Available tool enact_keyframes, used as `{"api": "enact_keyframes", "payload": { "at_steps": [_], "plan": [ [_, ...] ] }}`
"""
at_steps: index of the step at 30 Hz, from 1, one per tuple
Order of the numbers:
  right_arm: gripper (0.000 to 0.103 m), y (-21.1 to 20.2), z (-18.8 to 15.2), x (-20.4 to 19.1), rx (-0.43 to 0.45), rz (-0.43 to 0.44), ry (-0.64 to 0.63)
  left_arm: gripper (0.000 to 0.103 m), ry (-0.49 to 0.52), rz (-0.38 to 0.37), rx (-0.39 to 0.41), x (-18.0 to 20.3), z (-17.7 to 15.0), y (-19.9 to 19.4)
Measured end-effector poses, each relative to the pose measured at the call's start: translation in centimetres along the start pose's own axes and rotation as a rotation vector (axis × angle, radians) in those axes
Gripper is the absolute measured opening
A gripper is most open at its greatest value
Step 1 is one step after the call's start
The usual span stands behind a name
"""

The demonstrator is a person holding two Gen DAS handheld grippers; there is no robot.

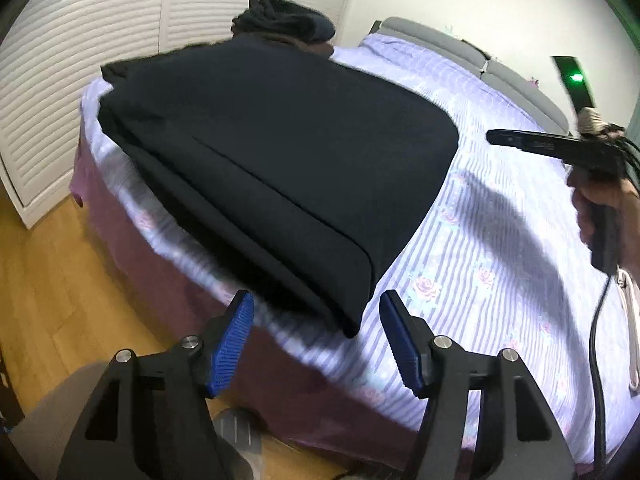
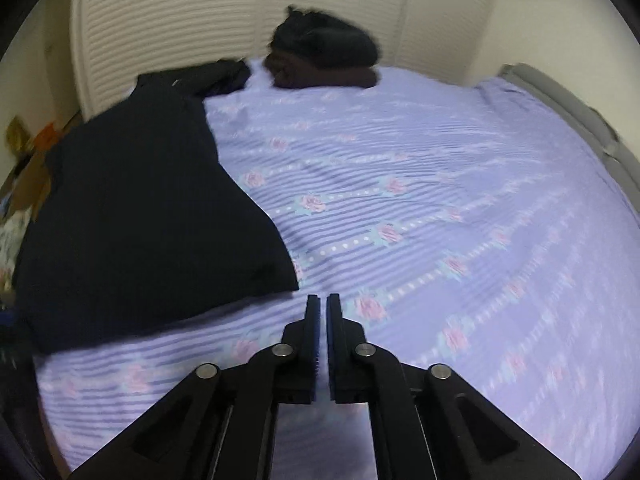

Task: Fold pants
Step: 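Open the left tool and release the folded trousers onto the bed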

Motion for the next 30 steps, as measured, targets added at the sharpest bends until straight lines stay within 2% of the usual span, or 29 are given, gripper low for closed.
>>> {"api": "enact_keyframes", "payload": {
  "at_steps": [1,2,5,8,11,14,17,19,20,23,26,30],
  "plan": [
    [0.022,-1.5,-0.1,-0.2,0.022,-0.024,0.023,0.065,0.02,0.001,0.017,-0.1,0.1,-0.7],
    [0.043,-3.4,-0.2,-0.7,0.051,-0.067,0.046,0.065,0.04,0.002,0.04,-0.3,0.5,-1.5],
    [0.078,-9.2,-0.3,-2.5,0.169,-0.205,0.099,0.068,0.095,-0.012,0.092,-1.2,1.6,-3.9],
    [0.087,-14.4,-0.5,-4.6,0.259,-0.299,0.202,0.082,0.148,-0.015,0.15,-2.7,3.8,-6.1],
    [0.099,-18.3,-0.9,-7.3,0.331,-0.35,0.295,0.086,0.205,-0.023,0.214,-4.9,6.6,-8.4],
    [0.099,-21.1,-1.0,-10.5,0.374,-0.405,0.356,0.09,0.278,-0.025,0.239,-7.0,8.9,-9.9],
    [0.099,-22.7,-0.8,-14.0,0.377,-0.475,0.397,0.092,0.337,-0.023,0.249,-9.0,10.4,-11.4],
    [0.099,-23.2,-0.6,-16.1,0.371,-0.5,0.419,0.099,0.368,-0.03,0.268,-10.4,11.1,-12.5],
    [0.099,-23.5,-0.5,-17.5,0.367,-0.5,0.438,0.102,0.378,-0.037,0.275,-10.7,11.3,-12.9],
    [0.099,-23.7,-0.7,-20.6,0.357,-0.496,0.482,0.103,0.406,-0.065,0.279,-12.5,11.8,-13.4],
    [0.099,-23.0,-1.1,-23.2,0.352,-0.44,0.557,0.103,0.395,-0.111,0.255,-14.6,12.4,-13.1],
    [0.099,-20.9,-2.3,-25.1,0.364,-0.394,0.676,0.103,0.392,-0.127,0.21,-16.6,12.8,-11.0]
  ]
}}
Point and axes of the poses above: each gripper's, at about its wrist camera, not at the fingertips, and y roughly the way its jaws point, x to its right, z to its top, the point moved 4 cm from there along y, roughly the way its jaws point, and after that the axes turned 2 degrees about -y, right-handed, at the moved point
